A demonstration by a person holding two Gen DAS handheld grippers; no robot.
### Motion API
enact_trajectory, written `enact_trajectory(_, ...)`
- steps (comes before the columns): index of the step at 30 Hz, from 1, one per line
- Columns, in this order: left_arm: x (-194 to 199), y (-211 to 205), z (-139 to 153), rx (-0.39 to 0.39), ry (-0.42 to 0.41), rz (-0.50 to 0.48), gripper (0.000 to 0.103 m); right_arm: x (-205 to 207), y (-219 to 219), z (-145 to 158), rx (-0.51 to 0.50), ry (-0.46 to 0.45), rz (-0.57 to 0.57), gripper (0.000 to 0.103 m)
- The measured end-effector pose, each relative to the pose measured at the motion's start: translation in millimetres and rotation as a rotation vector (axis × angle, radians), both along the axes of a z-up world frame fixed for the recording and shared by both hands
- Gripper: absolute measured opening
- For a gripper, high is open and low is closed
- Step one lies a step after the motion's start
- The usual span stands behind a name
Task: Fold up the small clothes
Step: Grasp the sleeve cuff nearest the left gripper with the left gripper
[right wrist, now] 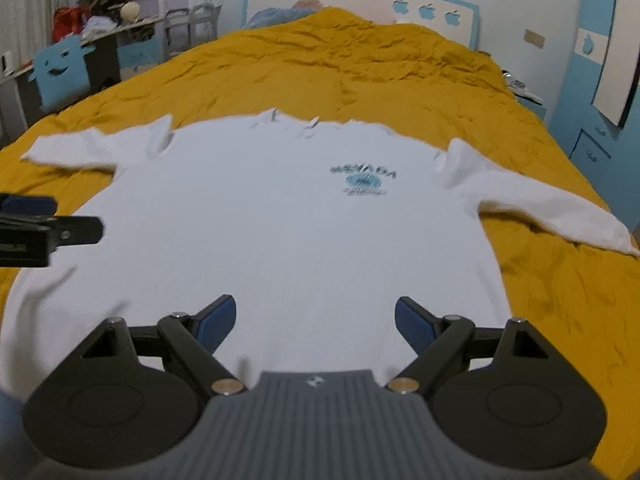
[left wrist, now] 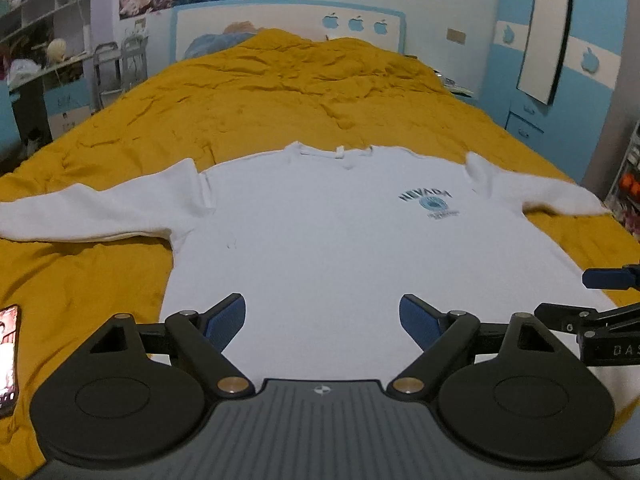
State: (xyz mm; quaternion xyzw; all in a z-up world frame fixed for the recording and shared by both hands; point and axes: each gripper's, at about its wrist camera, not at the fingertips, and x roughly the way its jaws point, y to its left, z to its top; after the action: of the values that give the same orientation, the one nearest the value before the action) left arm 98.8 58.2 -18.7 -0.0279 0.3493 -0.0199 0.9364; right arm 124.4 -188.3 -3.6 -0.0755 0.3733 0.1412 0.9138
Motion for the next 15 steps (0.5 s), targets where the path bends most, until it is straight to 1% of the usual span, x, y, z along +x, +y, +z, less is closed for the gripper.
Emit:
enact_trajectory(2, 11.3, 8.0, -0.6, 0.008, 0.007, 0.028, 0.101, 13.3, 2.1, -0.3, 0.007, -0.009, -0.004, 0.083)
enact_trajectory(4, 23.6, 18.7, -1.5, -0.001, 0.025, 0.054, 0.101, 29.0, 6.9, -0.9, 0.003, -0.011, -0.002, 0.083)
enact_trajectory(7, 44.3, 47.2, -2.4, -0.052, 0.057, 0.112, 0.101, 54.5, 13.2, -2.4, 0.015, 0.015, 0.027, 0.083)
enact_trajectory(9, 56.6, 72.7, -2.0, -0.090, 0.057, 0.169, 0.101, 74.6, 18.1, -4.4, 0.024, 0.044, 0.033, 0.083)
enact_trajectory(11, 67.9, 101.6, -0.2, -0.112, 0.054, 0.229, 0.101, 96.1, 22.7, -7.7, 0.028, 0.057, 0.016, 0.083)
enact_trajectory(15, 84.6, 171.7, 5.7, -0.167, 0.026, 0.356, 0.099, 133.2, 29.3, -14.9, 0.055, 0.072, -0.033, 0.081)
